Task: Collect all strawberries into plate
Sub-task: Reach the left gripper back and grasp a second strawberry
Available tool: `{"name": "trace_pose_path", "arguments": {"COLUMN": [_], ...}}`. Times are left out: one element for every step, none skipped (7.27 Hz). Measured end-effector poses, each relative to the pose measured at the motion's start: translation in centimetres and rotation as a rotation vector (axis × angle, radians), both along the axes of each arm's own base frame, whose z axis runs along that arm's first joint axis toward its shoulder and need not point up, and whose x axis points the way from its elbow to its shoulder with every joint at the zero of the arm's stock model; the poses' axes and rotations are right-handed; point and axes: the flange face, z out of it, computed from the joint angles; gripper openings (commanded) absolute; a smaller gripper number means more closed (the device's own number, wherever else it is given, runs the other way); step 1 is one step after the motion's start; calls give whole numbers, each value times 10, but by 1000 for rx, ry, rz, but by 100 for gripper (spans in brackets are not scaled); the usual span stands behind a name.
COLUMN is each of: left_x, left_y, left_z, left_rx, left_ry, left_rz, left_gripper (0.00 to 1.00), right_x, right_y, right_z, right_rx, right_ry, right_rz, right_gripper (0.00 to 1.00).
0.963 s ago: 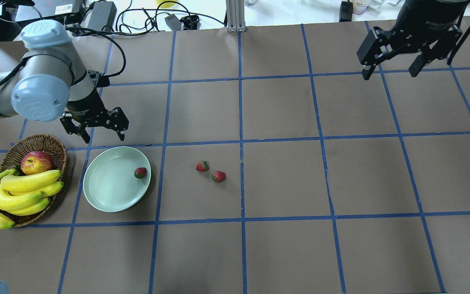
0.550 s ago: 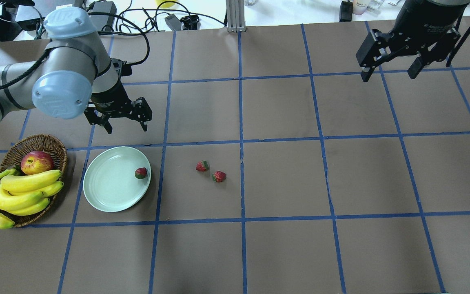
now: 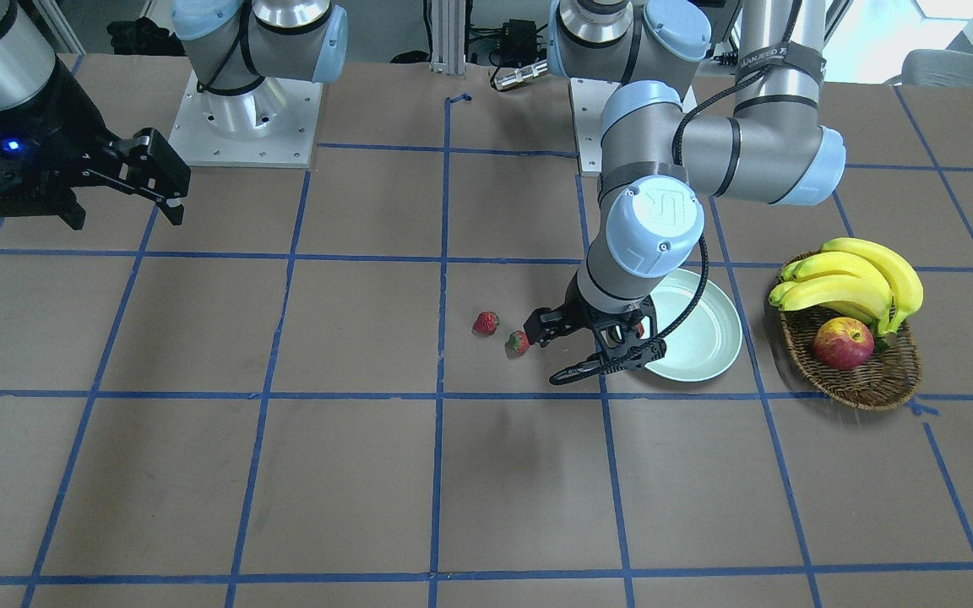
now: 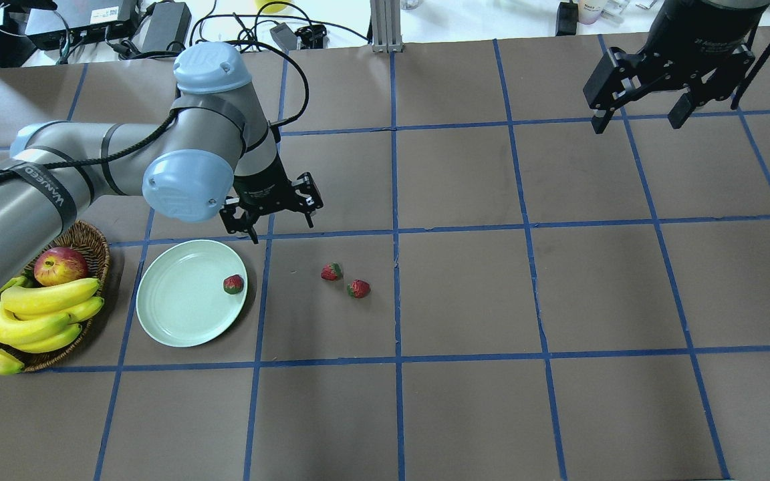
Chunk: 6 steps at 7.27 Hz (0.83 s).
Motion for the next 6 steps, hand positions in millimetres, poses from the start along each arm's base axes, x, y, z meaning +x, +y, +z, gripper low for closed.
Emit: {"name": "trace_pose_path", "arguments": {"left_x": [-9, -13, -14, -16, -18, -19], "left_y": [6, 13, 17, 19, 20, 22], "left_z": [-20, -44, -63, -75, -83, -87], "left_rx": [-8, -15, -17, -9, 5, 17], "left_ry": [58, 88, 106, 125, 139, 144], "left_rz": [21, 31, 42, 59, 79, 94], "left_gripper": [100, 97, 89, 79, 52, 20], "right_x": [0, 0, 0, 0, 0, 0], "right_y": [0, 0, 0, 0, 0, 0], "right_z": [0, -1, -1, -1, -1, -1], "right_rx": [1, 2, 2, 2, 2, 2], "right_ry": [0, 0, 0, 0, 0, 0], "right_rz": [0, 0, 1, 1, 1, 1], "right_gripper": [100, 100, 100, 100, 100, 100]}}
